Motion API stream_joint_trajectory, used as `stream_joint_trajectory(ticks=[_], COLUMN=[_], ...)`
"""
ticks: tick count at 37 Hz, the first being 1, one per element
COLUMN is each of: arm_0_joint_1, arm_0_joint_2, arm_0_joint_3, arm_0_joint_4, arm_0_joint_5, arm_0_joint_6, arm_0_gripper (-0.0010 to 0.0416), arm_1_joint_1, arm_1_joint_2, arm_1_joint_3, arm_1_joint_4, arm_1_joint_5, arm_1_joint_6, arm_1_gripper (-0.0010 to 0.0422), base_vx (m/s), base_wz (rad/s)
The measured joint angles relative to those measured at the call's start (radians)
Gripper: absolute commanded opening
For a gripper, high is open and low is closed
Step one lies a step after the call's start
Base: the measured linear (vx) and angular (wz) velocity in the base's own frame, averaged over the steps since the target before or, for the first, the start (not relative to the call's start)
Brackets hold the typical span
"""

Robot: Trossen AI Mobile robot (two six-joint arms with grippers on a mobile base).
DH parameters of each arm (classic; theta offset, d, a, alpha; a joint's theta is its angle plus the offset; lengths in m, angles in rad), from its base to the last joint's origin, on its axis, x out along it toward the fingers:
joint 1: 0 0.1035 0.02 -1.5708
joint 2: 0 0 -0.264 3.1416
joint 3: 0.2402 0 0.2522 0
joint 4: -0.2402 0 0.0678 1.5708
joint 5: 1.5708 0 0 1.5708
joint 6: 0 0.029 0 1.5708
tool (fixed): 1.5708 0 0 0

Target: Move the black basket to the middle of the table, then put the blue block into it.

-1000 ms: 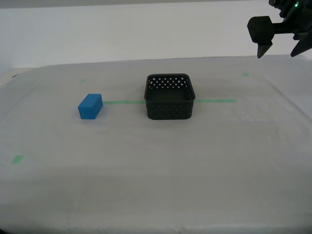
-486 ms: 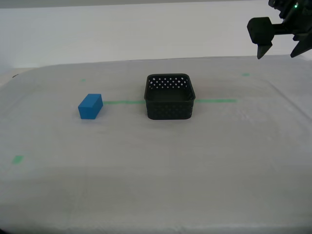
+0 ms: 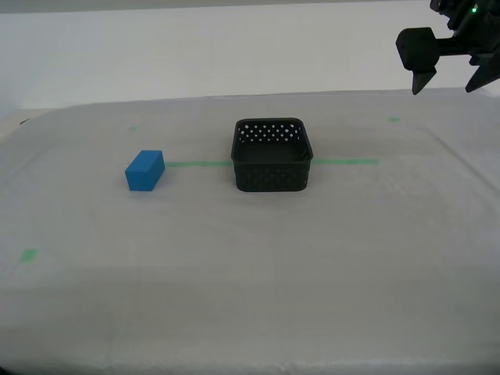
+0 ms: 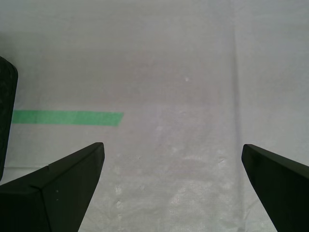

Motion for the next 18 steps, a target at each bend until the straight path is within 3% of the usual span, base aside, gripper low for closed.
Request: stream_joint_trajectory(ticks=[18], arm_0_joint_1=[0.0], arm_0_joint_2=[0.0], arm_0_joint_3=[0.0], arm_0_joint_4=[0.0], arm_0_joint_5=[0.0], arm_0_joint_6=[0.0], arm_0_gripper=[0.0399], arm_1_joint_1=[0.0], arm_1_joint_2=[0.0], arm_1_joint_3=[0.0], arm_1_joint_4=[0.0], arm_1_joint_5=[0.0], arm_1_joint_6=[-0.002], arm_1_gripper=[0.0], base_vx=[0.0], base_wz=[0.0])
